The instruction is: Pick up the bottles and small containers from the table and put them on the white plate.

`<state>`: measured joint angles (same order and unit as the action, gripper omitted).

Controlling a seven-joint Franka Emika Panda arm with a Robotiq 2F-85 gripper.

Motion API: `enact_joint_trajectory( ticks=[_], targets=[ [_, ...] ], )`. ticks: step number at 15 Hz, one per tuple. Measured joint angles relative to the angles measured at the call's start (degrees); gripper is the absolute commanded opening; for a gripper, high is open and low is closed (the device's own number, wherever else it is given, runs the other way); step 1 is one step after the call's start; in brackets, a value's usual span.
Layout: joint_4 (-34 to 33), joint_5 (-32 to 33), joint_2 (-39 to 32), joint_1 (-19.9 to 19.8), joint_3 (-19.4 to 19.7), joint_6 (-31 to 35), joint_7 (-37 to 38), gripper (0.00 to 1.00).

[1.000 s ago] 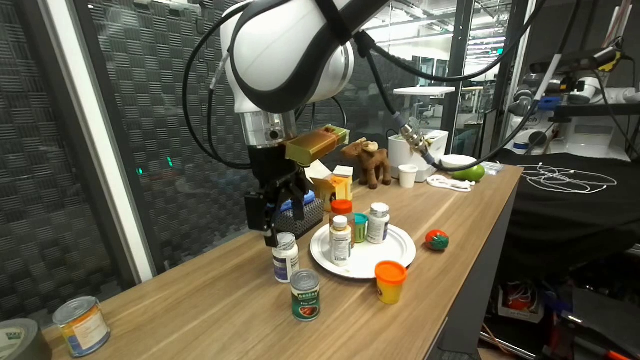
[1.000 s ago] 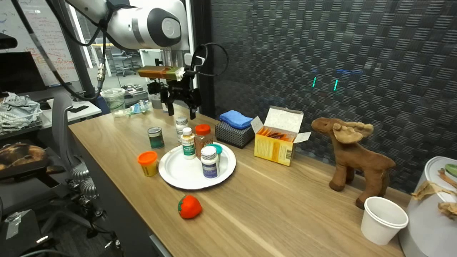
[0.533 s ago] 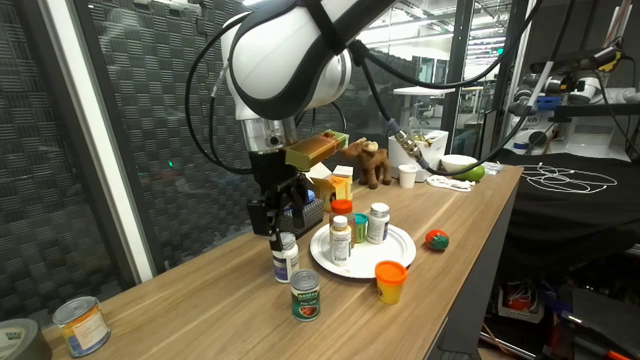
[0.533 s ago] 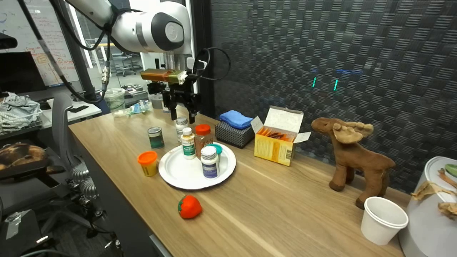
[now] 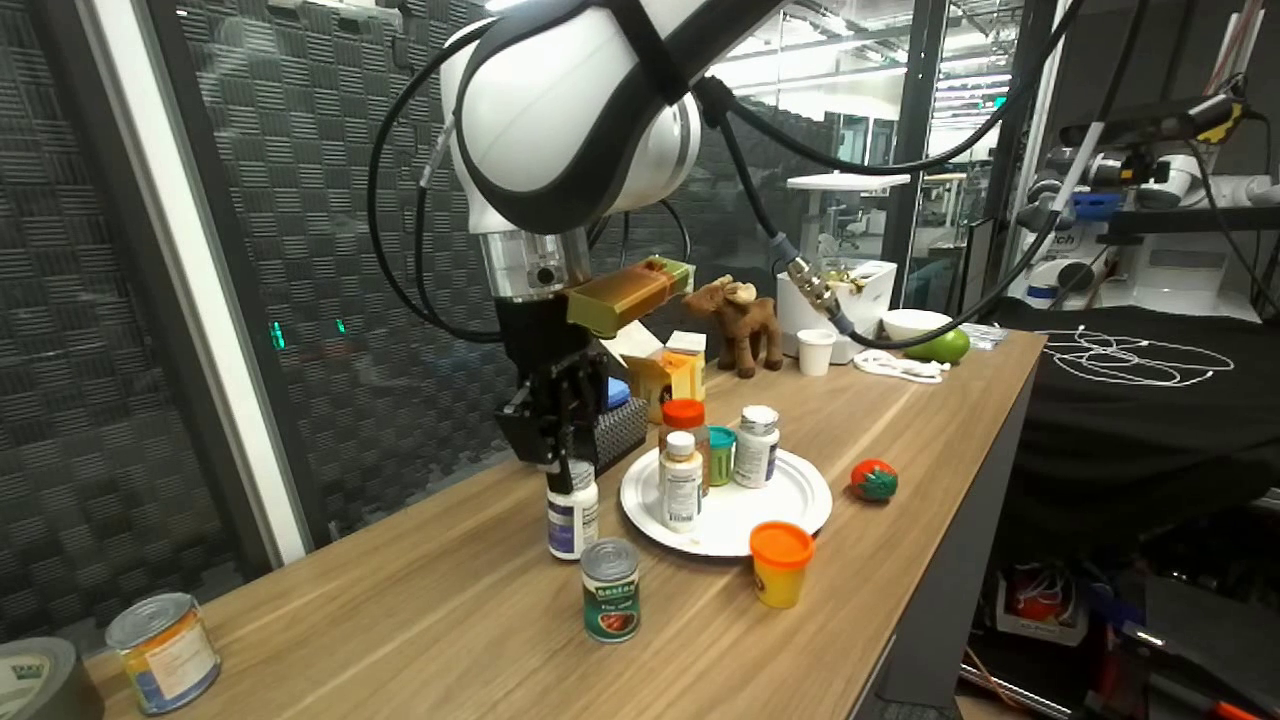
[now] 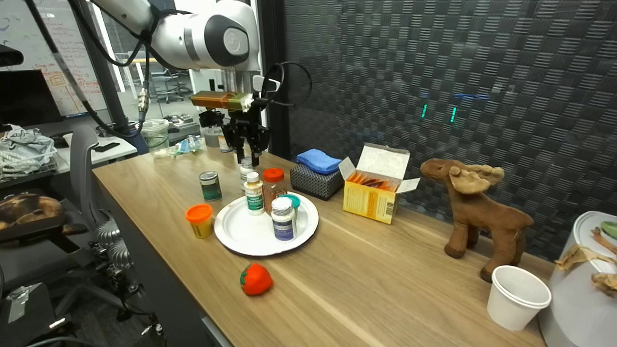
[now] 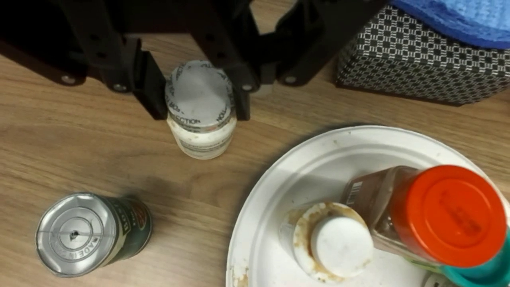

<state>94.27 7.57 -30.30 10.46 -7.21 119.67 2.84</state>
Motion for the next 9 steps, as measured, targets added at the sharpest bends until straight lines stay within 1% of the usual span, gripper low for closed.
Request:
enact_joint_trajectory(
  ticks=[5,7,9],
  targets=[
    [0.0,0.0,0.9,0.0,0.5,0.0,0.1,0.20],
    [0.7,0.2,2.7,-0.1,1.5,-0.1,0.6,0.20],
    [2.5,0.5,5.9,-0.2,2.6,-0.2,1.1,0.20]
  ],
)
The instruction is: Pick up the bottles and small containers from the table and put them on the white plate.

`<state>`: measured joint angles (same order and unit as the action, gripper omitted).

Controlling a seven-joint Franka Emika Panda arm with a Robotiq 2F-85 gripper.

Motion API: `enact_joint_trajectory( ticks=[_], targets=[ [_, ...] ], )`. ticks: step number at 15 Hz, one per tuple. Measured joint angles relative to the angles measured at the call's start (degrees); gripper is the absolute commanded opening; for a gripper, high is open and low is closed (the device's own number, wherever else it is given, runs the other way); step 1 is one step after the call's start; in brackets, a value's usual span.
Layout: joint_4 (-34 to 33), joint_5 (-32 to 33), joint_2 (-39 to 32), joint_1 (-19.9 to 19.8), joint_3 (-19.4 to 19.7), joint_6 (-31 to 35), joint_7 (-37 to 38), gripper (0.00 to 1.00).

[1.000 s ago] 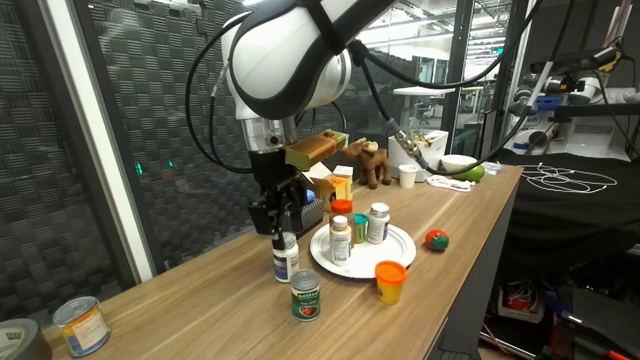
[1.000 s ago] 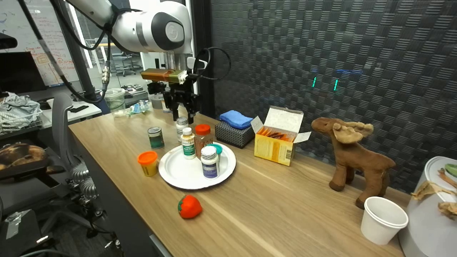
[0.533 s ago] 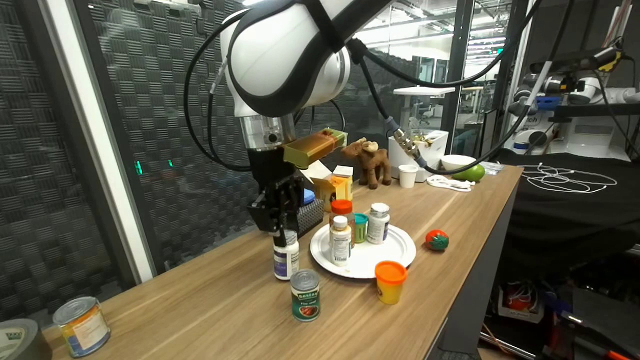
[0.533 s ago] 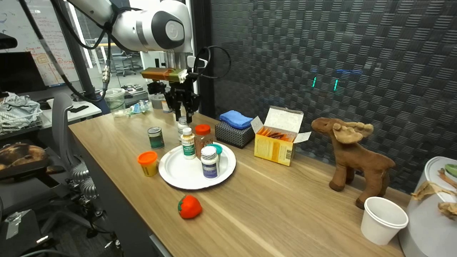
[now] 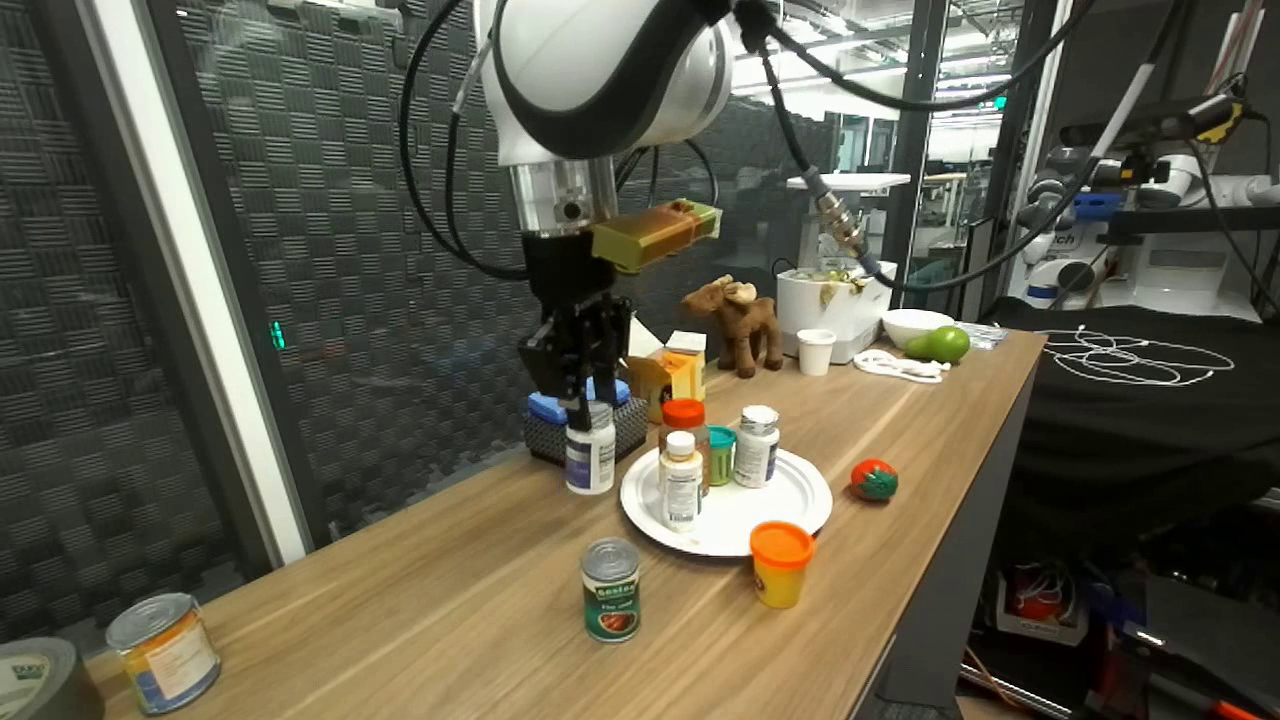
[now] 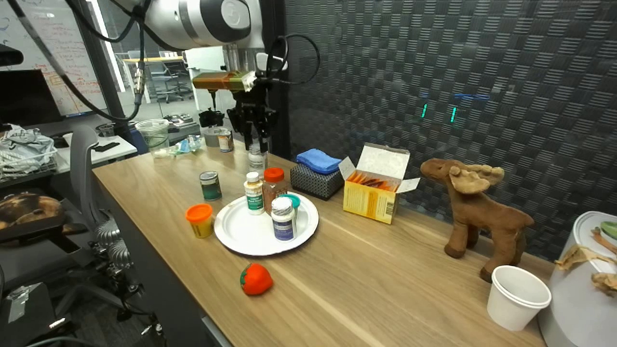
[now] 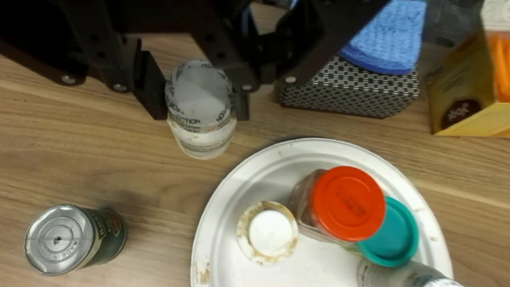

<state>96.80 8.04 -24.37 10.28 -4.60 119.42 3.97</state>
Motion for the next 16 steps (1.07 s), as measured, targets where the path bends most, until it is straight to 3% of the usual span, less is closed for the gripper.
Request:
enact_joint_trajectory(
  ticks=[10,16],
  targets=[
    [19.2,1.7,25.0,-3.4,1.1,-0.1,2.5,0.20],
    [27.4,9.4,31.0,-4.5,0.9,-2.1,7.0,0.20]
  ],
)
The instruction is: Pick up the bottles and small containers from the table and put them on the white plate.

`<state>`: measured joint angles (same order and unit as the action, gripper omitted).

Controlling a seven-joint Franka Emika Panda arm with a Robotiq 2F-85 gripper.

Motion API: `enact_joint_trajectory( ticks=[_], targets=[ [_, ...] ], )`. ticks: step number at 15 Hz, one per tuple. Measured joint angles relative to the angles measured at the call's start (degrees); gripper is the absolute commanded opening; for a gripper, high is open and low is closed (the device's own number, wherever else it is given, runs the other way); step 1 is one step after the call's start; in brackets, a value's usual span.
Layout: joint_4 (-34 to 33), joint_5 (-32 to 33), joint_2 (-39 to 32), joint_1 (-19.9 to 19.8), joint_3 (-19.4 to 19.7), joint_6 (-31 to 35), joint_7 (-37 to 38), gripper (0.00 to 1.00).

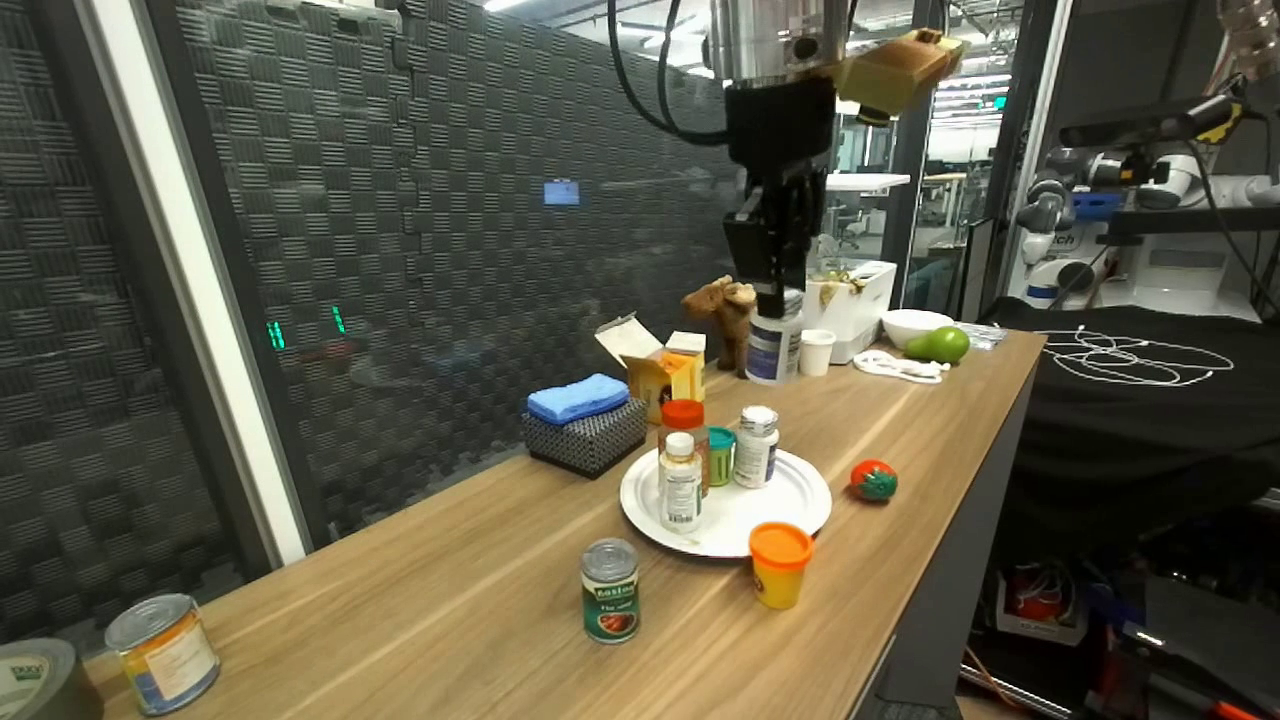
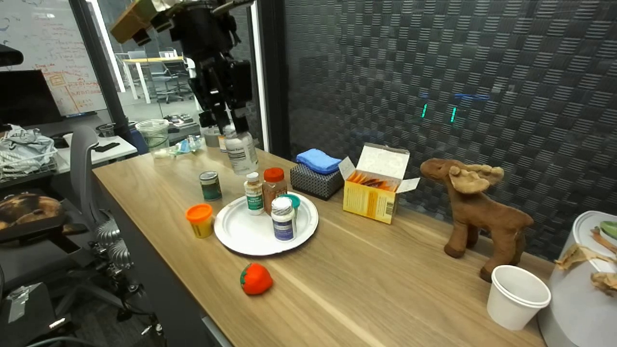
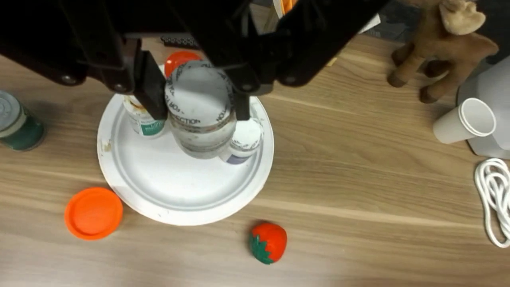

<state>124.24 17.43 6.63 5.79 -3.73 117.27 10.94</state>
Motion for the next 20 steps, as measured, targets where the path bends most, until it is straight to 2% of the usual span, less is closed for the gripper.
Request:
enact_joint_trajectory(
  ticks=[5,11,20],
  targets=[
    [3.6,1.4,-2.2,-0.1,-0.5,0.2,1.4,0.20],
    [4.4,0.8,-6.9,-1.2,0.0,3.4,2.0,0.20],
    [4.3,-5.8,-11.7,-2.4,1.5,11.6,1.9,0.20]
  ],
)
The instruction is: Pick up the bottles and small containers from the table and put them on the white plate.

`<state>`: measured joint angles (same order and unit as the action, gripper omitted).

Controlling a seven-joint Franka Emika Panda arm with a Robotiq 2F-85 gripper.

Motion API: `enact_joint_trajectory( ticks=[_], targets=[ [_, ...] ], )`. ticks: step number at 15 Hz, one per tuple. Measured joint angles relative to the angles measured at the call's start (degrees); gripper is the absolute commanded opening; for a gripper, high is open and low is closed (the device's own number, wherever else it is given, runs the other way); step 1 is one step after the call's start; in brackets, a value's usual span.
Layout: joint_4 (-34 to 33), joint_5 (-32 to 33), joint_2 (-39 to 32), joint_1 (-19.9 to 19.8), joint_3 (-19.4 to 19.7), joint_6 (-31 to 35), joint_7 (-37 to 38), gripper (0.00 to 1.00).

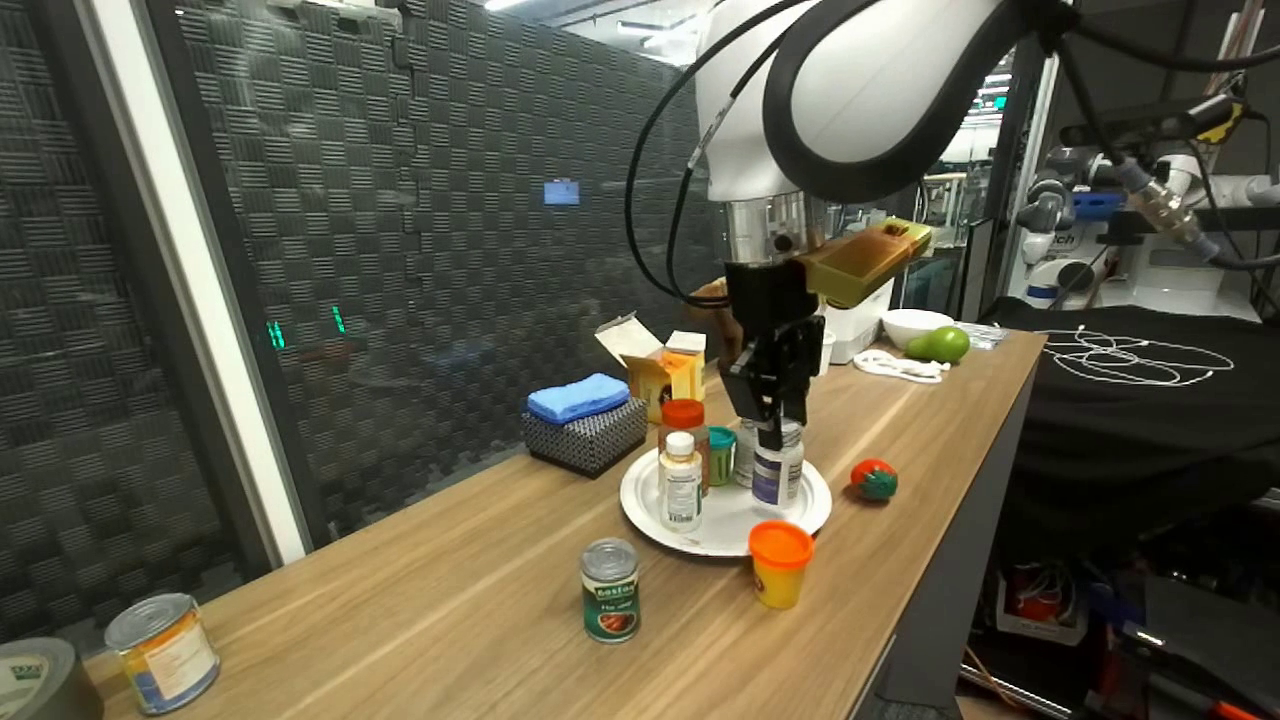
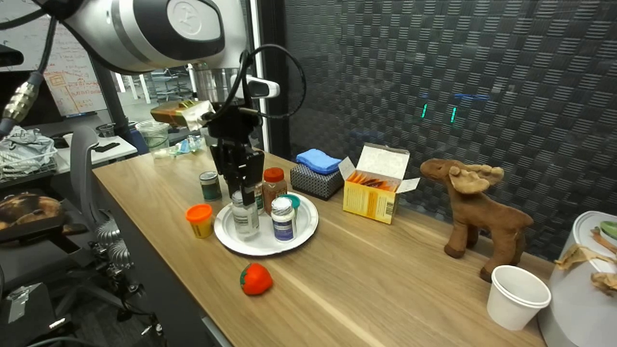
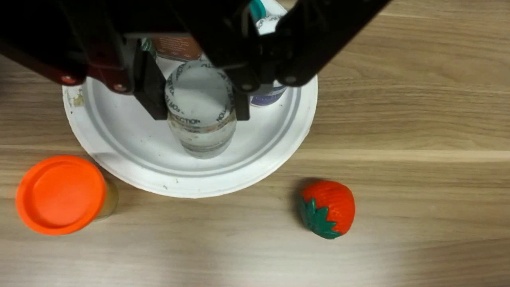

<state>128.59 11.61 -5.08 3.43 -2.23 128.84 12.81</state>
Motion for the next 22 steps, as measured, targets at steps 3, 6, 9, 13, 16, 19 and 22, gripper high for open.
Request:
enact_joint_trajectory(
  ticks=[3,6,9,13,16,19,22],
  targets=[
    [0.0,-0.3,-1.4,-0.4,0.5,1.9,0.0,0.20],
    [-0.3,-0.3,-2.6,-0.6,1.3,3.5,0.1,0.20],
    [-0.6,-0.3,-3.3,-0.7,1.9,4.3,0.1,0.70],
    [-0.6,-0.3,-3.2,-0.7,2.0,4.5,0.0,0.92],
    [-0.4,-0.3,-1.6,-0.7,2.0,4.6,0.0,1.00],
    [0.9,-0.2,2.3,-0.6,1.7,4.4,0.1,1.00],
    [4.0,-0.2,7.3,-0.2,0.4,4.1,0.5,1.00]
  ],
)
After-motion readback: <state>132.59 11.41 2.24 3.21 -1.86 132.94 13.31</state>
